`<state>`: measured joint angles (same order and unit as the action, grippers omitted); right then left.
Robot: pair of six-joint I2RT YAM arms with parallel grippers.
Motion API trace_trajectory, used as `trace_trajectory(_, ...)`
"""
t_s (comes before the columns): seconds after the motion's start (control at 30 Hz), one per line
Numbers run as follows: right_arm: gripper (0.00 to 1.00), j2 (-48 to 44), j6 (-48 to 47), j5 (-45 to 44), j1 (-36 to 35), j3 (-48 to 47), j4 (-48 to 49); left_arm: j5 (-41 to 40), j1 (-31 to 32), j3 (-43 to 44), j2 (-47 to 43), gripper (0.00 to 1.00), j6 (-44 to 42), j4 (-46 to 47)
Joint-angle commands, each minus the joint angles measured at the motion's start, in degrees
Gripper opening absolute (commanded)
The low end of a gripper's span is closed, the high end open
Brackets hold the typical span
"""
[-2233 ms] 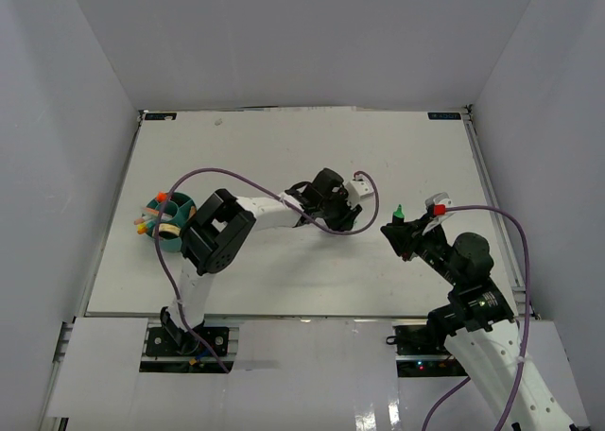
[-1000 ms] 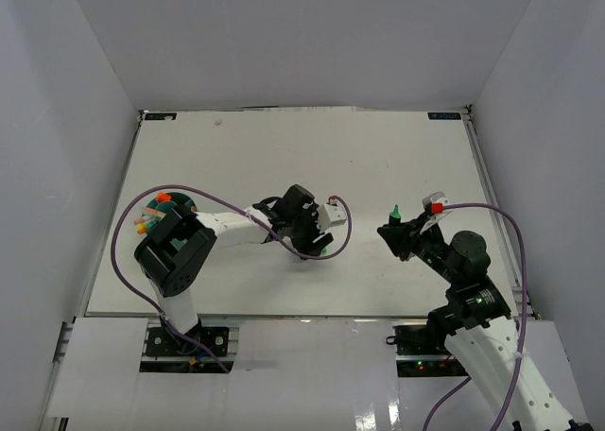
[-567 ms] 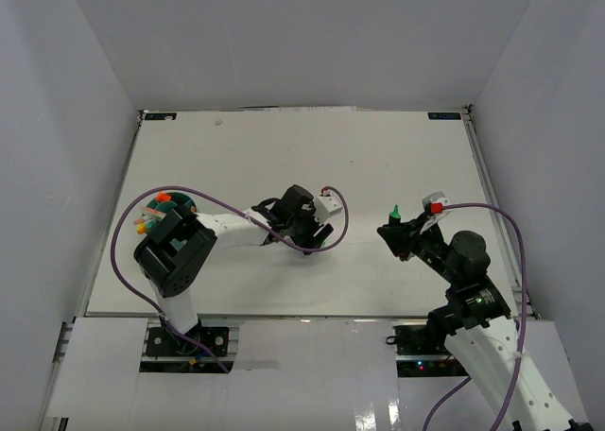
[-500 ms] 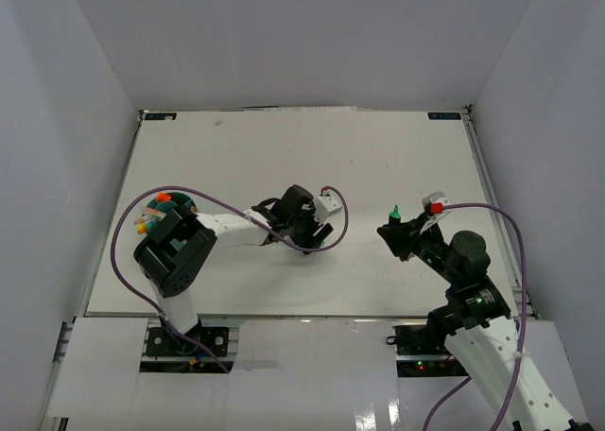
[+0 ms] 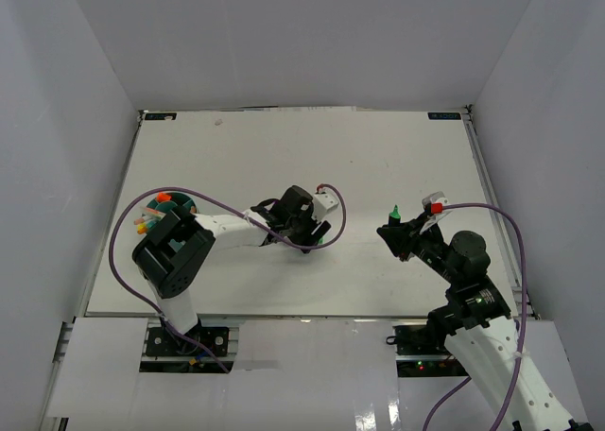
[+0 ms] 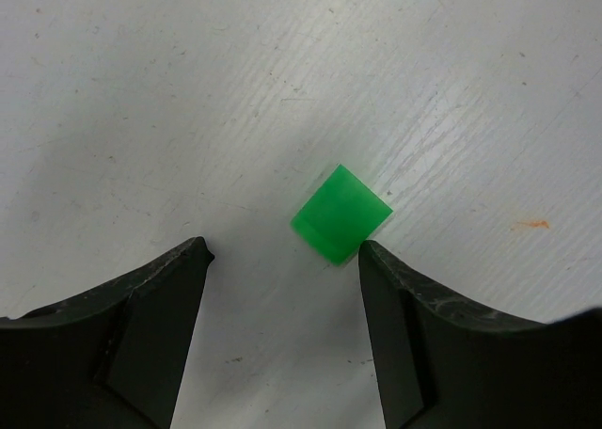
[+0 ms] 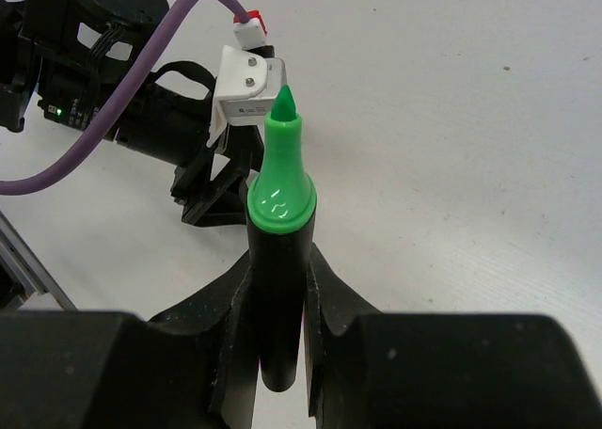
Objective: Sort the stationery into containers
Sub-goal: Move the pen cap to the center of the board.
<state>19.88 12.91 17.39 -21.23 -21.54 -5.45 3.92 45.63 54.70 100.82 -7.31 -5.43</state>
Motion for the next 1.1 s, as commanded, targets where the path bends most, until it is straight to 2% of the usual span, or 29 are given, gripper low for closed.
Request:
trace_trajectory(0.0, 0.08, -0.10, -0.25, 0.98, 0.14, -0.17, 2.99, -5.50, -0.45, -1.17, 0.52, 0.76, 1.94, -6.17)
trace_trajectory(0.47, 0.08, -0.45, 0.01, 1.25, 0.14, 0.45, 2.99, -11.30, -2.38, 0.50, 2.54, 0.76, 6.87, -6.35)
trace_trajectory(0.93, 0.08, -0.19, 0.01, 1.77, 0.14, 0.62, 2.90, -9.81, -3.44, 5.42, 4.83, 0.76, 13.81, -6.35)
trace_trajectory(1.07, 0.08, -0.19, -0.07, 1.69, 0.14, 0.71, 2.99, -14.62, -3.70, 6.03, 3.25, 0.76, 18.81, -8.79)
